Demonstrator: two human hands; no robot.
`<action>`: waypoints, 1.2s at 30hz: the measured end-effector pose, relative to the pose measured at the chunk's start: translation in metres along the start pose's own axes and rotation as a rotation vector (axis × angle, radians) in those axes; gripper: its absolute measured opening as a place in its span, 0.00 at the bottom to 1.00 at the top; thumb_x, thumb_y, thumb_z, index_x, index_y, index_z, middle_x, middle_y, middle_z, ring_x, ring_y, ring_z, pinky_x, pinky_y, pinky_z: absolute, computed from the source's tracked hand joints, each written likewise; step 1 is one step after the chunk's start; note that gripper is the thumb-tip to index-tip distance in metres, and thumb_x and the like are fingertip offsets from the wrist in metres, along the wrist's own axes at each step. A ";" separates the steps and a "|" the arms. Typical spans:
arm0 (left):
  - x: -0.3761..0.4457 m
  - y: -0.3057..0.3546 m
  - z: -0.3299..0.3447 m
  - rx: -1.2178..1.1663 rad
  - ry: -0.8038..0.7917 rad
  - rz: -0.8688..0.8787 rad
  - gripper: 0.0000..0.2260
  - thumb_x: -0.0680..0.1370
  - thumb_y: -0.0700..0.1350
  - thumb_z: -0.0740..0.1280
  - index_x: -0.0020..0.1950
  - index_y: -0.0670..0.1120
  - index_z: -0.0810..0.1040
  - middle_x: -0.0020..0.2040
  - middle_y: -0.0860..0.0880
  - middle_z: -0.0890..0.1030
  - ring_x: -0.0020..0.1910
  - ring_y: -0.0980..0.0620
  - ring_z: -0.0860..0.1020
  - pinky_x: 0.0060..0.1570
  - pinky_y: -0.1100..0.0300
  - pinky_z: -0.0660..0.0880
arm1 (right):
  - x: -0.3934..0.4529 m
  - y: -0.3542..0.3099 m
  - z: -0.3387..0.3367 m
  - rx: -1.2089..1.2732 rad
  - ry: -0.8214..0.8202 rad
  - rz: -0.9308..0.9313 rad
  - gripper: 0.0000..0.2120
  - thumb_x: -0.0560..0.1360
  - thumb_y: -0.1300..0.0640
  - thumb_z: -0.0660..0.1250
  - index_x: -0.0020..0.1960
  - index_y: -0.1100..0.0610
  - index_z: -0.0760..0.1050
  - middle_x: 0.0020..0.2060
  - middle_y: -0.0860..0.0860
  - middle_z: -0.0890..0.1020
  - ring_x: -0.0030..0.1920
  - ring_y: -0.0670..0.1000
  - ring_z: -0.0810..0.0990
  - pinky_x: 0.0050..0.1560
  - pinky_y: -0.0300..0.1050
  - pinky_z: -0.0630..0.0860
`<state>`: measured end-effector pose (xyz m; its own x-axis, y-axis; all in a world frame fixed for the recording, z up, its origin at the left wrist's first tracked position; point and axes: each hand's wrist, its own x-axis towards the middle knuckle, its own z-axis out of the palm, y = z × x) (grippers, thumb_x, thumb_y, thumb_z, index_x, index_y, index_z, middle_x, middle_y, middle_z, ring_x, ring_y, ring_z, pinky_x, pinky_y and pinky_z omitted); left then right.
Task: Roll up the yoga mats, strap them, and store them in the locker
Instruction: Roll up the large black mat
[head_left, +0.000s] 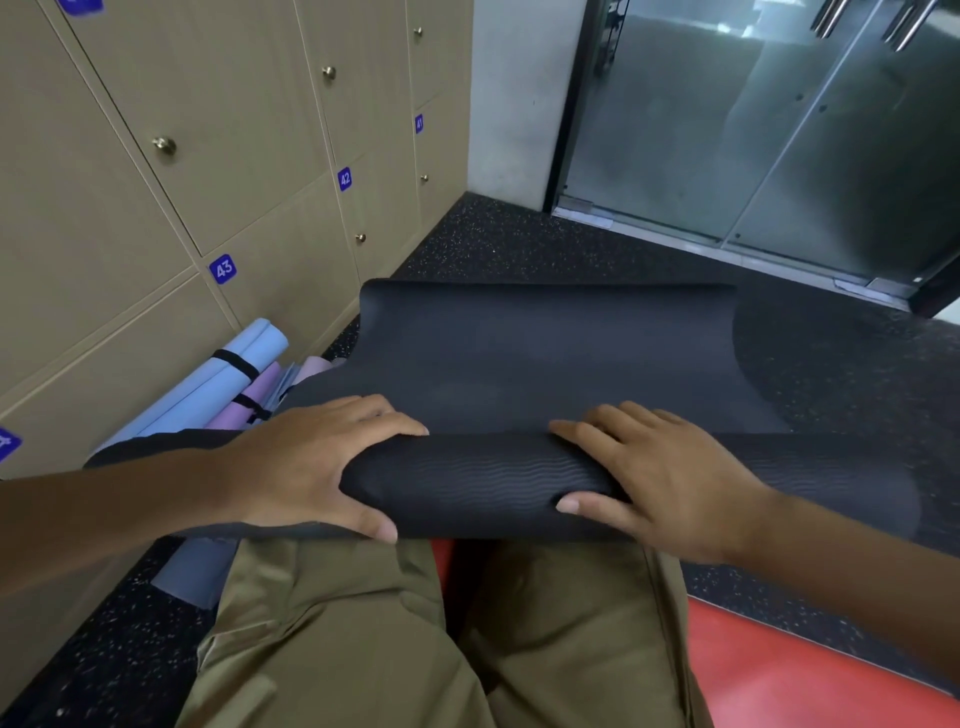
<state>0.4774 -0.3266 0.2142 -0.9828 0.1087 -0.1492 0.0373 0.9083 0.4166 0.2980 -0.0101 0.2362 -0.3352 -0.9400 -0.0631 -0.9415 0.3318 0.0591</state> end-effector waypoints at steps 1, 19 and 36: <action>0.003 -0.002 -0.002 -0.029 -0.014 -0.005 0.37 0.65 0.73 0.74 0.71 0.68 0.66 0.64 0.69 0.69 0.67 0.67 0.68 0.65 0.58 0.69 | -0.003 -0.005 0.005 -0.015 0.062 0.007 0.36 0.81 0.27 0.44 0.77 0.50 0.65 0.60 0.47 0.77 0.55 0.51 0.77 0.56 0.49 0.77; 0.018 0.003 0.010 0.323 0.234 -0.008 0.42 0.74 0.79 0.51 0.72 0.49 0.72 0.60 0.56 0.79 0.54 0.55 0.79 0.54 0.59 0.75 | 0.058 0.027 -0.005 0.298 -0.248 0.089 0.33 0.75 0.25 0.38 0.65 0.40 0.70 0.54 0.44 0.81 0.53 0.46 0.79 0.57 0.49 0.75; 0.077 -0.019 -0.027 0.018 -0.192 -0.259 0.36 0.60 0.85 0.51 0.60 0.66 0.70 0.50 0.64 0.79 0.58 0.63 0.71 0.60 0.49 0.61 | 0.064 0.013 0.024 -0.004 0.104 0.235 0.36 0.83 0.33 0.36 0.66 0.50 0.75 0.52 0.48 0.82 0.50 0.53 0.81 0.52 0.52 0.76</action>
<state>0.3963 -0.3462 0.2187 -0.9079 -0.0539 -0.4156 -0.2045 0.9226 0.3271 0.2637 -0.0644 0.2086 -0.5396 -0.8400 0.0559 -0.8377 0.5424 0.0639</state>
